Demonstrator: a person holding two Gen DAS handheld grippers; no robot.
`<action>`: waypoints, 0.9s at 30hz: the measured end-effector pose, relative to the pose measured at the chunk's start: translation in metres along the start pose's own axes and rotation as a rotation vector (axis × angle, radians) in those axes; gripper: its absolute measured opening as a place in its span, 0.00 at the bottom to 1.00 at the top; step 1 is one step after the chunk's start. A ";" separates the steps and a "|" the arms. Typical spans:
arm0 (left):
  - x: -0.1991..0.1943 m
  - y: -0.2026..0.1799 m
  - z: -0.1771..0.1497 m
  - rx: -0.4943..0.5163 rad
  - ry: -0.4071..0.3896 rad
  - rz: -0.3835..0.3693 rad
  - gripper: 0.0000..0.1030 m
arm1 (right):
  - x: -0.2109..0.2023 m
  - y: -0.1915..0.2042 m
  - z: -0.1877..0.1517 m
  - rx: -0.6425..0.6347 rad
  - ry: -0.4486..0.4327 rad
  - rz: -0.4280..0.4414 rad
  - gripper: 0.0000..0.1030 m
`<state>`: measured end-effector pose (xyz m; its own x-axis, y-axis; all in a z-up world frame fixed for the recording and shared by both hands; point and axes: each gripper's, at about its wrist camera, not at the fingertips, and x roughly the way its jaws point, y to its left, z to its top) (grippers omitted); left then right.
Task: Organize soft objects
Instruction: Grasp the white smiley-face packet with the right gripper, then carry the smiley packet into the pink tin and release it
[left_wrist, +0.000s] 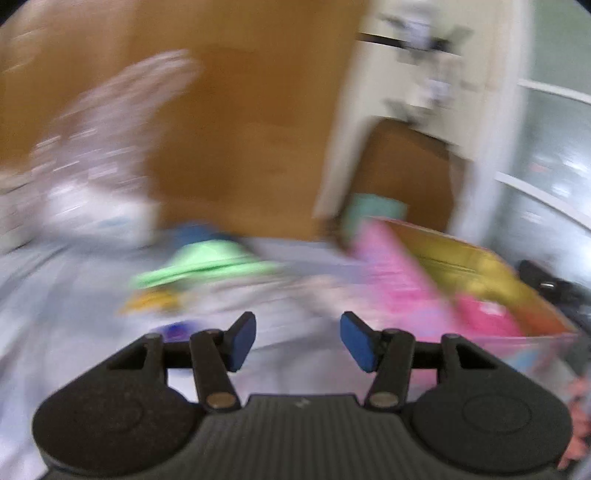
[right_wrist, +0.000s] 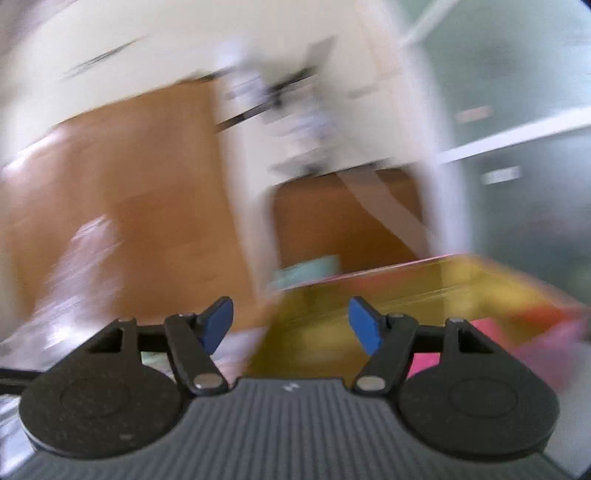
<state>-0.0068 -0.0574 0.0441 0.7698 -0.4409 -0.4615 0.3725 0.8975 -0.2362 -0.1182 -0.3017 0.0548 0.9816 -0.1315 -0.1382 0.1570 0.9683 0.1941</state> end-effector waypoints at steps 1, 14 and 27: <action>-0.003 0.018 -0.003 -0.026 -0.004 0.049 0.50 | 0.009 0.017 -0.003 -0.022 0.054 0.075 0.70; -0.005 0.070 -0.019 -0.091 -0.042 0.119 0.52 | 0.148 0.075 -0.051 0.132 0.510 0.245 0.62; -0.012 0.074 -0.025 -0.113 -0.032 0.045 0.63 | 0.001 0.048 -0.042 0.108 0.440 0.258 0.15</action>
<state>-0.0016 0.0140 0.0110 0.8012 -0.3980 -0.4468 0.2778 0.9088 -0.3115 -0.1138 -0.2464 0.0226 0.8550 0.2332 -0.4632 -0.0514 0.9269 0.3718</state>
